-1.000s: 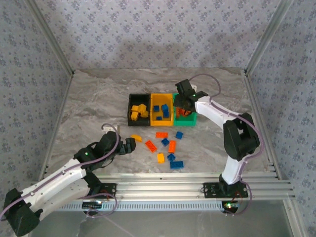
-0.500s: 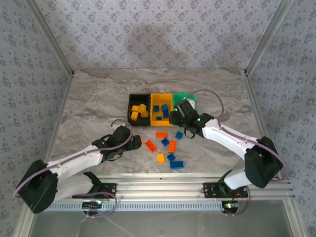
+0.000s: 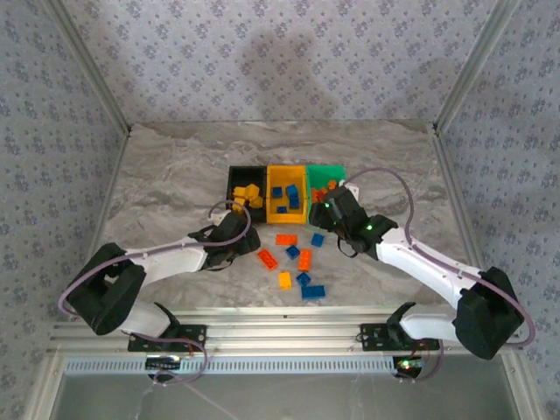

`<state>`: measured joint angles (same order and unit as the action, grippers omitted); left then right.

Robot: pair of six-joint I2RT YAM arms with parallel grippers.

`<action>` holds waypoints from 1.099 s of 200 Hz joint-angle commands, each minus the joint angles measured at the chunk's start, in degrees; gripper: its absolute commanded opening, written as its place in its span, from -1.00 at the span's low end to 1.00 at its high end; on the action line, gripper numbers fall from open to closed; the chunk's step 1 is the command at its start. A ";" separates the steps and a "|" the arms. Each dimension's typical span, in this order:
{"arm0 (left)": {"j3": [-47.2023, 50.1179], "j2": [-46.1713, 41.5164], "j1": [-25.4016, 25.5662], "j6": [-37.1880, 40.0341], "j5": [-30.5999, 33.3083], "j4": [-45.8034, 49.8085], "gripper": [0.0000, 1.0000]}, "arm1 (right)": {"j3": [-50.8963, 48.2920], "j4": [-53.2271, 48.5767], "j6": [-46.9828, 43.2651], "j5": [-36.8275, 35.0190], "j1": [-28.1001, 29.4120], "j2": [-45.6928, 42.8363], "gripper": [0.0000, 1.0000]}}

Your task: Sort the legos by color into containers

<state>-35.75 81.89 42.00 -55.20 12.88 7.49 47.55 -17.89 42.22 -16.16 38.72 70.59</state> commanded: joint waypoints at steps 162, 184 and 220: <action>-2.05 -18.21 0.20 4.88 1.87 12.35 -0.69 | -5.99 0.57 4.02 -1.68 -1.59 -6.23 0.49; -7.27 -19.09 -2.57 9.79 1.98 13.21 -0.57 | -6.25 0.32 4.43 -1.59 -1.55 -6.51 0.50; -20.76 -5.19 -8.25 17.26 -0.32 14.35 -0.57 | -6.65 -0.43 5.08 -1.77 -1.71 -6.87 0.50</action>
<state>-48.71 68.40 36.40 -45.17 13.26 20.01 41.80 -16.93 45.76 -16.38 37.47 64.88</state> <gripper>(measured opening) 0.234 0.747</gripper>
